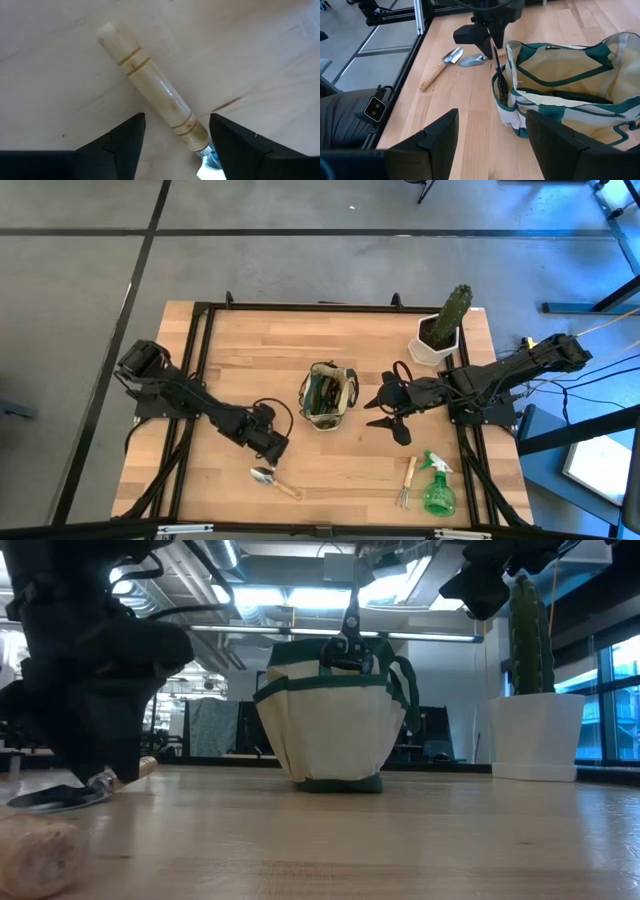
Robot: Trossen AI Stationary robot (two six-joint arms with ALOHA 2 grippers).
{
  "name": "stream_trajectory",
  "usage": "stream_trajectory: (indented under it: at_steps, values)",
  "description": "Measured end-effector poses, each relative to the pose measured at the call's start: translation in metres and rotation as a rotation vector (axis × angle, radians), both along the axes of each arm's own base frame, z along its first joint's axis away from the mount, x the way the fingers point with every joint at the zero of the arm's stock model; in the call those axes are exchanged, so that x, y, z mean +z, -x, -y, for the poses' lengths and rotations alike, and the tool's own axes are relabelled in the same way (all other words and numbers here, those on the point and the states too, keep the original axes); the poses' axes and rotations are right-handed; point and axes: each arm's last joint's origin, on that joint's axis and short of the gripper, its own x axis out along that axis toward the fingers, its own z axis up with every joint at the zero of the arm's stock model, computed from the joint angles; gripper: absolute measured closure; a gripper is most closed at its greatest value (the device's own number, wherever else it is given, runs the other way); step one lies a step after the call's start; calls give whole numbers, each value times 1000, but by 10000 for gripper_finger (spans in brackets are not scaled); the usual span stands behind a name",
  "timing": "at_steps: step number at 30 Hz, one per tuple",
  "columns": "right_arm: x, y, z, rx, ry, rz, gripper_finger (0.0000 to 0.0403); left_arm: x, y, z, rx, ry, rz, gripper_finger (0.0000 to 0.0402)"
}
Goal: Pick & Place Garden tools in Gardening bag
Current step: Put the top brown trowel into the green gardening bag
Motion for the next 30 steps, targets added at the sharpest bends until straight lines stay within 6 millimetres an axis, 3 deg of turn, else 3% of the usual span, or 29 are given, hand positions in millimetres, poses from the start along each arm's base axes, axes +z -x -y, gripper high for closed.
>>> stream_trajectory:
  at_steps: [13, 22, 30]
  values:
    - [0, 0, 0, 0, 0, 0, 172, 14, -9, -8, -141, -26, -42, 262]
    - [0, 0, 0, -1, 0, 0, 172, 15, -13, -14, -203, -25, -54, 270]
    - [0, 0, 1, -19, 11, 4, 172, 20, -15, -8, -303, -25, -49, 270]
